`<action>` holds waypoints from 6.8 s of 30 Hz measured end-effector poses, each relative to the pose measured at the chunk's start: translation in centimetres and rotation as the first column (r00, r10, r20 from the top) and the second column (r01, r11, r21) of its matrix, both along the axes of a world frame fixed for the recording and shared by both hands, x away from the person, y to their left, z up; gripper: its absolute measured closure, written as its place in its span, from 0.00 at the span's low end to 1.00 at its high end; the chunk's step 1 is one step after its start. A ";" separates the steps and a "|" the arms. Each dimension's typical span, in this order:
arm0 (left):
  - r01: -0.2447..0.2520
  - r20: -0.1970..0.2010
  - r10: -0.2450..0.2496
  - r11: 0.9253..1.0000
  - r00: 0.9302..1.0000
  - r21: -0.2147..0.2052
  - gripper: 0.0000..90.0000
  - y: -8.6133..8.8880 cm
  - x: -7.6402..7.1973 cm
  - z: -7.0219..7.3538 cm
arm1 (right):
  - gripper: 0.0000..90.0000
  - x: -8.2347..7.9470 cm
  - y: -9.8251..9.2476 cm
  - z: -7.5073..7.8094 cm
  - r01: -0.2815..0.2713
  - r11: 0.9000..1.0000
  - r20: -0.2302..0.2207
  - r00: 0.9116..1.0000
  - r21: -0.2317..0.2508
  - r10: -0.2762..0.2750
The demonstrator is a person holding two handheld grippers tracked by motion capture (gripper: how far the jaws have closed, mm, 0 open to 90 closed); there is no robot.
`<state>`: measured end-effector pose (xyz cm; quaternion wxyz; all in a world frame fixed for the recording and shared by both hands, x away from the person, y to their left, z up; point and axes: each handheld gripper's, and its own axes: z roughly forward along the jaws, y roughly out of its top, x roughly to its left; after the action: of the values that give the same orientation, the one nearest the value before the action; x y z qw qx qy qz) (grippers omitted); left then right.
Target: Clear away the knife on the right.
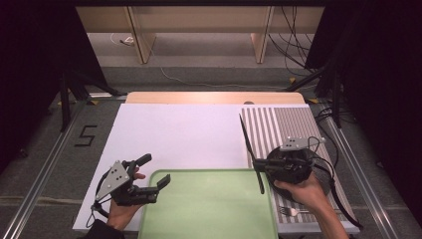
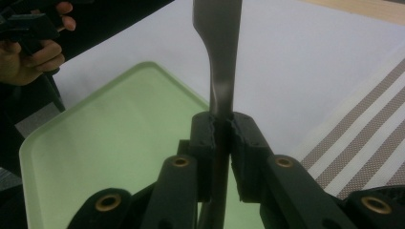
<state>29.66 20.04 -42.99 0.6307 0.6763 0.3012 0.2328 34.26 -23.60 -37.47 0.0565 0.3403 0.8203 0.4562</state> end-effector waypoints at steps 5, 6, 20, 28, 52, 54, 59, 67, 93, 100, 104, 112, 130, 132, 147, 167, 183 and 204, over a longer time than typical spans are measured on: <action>0.000 0.001 0.000 1.000 1.000 0.000 0.11 0.0 0.0 0.0 | 0.90 -0.2 0.4 -0.3 -0.009 1.000 -0.016 1.000 -0.007 0.009; -0.001 0.001 0.001 1.000 1.000 0.001 0.11 0.0 0.0 0.0 | 0.90 -0.3 0.5 -0.4 -0.010 1.000 -0.018 1.000 -0.005 0.010; -0.001 0.002 0.001 1.000 1.000 0.000 0.11 0.0 0.0 0.0 | 0.90 -1.0 1.5 -1.3 -0.052 0.999 -0.057 0.997 -0.006 0.052; -0.002 0.002 0.002 1.000 1.000 0.002 0.11 0.0 0.0 0.0 | 0.90 -1.9 1.9 -1.8 -0.056 0.998 -0.069 0.996 -0.022 0.054; -0.004 0.002 0.004 1.000 1.000 0.004 0.11 0.0 -0.1 0.0 | 0.90 -4.0 3.1 -3.0 -0.071 0.995 -0.107 0.992 -0.070 0.063; -0.004 0.002 0.004 1.000 1.000 0.002 0.11 0.0 -0.1 0.0 | 0.90 -4.1 3.1 -3.0 -0.070 0.995 -0.109 0.992 -0.073 0.062; -0.003 0.002 0.003 1.000 1.000 0.003 0.11 0.0 -0.1 0.0 | 0.90 -4.3 3.4 -3.3 -0.080 0.994 -0.117 0.991 -0.079 0.070; -0.002 0.002 0.002 1.000 1.000 0.002 0.11 0.0 -0.1 0.0 | 0.90 -4.6 3.6 -3.7 -0.090 0.991 -0.139 0.987 -0.096 0.076; -0.003 0.004 0.003 1.000 1.000 0.003 0.11 0.0 -0.1 0.0 | 0.90 -5.5 3.8 -4.8 -0.104 0.982 -0.211 0.975 -0.159 0.069; -0.003 0.004 0.003 1.000 1.000 0.003 0.11 0.0 -0.1 0.0 | 0.90 -5.9 3.9 -5.4 -0.117 0.975 -0.241 0.968 -0.189 0.069; -0.003 0.004 0.003 1.000 1.000 0.003 0.11 0.0 -0.1 0.0 | 0.90 -6.0 3.9 -5.5 -0.118 0.972 -0.255 0.965 -0.205 0.064; -0.002 0.005 0.002 1.000 1.000 0.004 0.11 0.0 -0.1 0.0 | 0.90 -6.3 3.9 -5.8 -0.114 0.964 -0.274 0.961 -0.240 0.046; -0.003 0.004 0.003 1.000 1.000 0.004 0.11 0.0 -0.1 0.0 | 0.90 -6.5 4.3 -6.5 -0.143 0.939 -0.318 0.947 -0.314 0.038; -0.003 0.004 0.003 1.000 1.000 0.004 0.12 0.0 -0.1 0.0 | 0.90 -6.5 4.3 -6.6 -0.147 0.933 -0.325 0.945 -0.328 0.035; -0.003 0.003 0.003 1.000 1.000 0.003 0.12 0.0 -0.1 0.0 | 0.89 -6.5 5.2 -7.9 -0.187 0.898 -0.364 0.931 -0.398 0.032; -0.003 0.004 0.003 1.000 1.000 0.005 0.12 0.0 -0.1 0.0 | 0.58 -6.9 6.1 -8.0 -0.195 0.883 -0.330 0.943 -0.427 0.049; 0.002 0.005 -0.002 1.000 1.000 0.008 0.12 -0.1 -0.1 0.0 | 0.58 -8.1 7.7 -7.1 -0.218 0.921 -0.175 0.970 -0.324 0.168; 0.001 0.002 -0.001 1.000 1.000 0.005 0.12 -0.1 -0.1 -0.1 | 1.00 -8.2 8.3 -8.6 -0.246 0.834 -0.196 0.966 -0.493 0.169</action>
<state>29.56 19.98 -43.06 0.6294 0.6778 0.2995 0.2338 26.02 -15.25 -46.12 0.0358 0.2540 0.9459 0.1986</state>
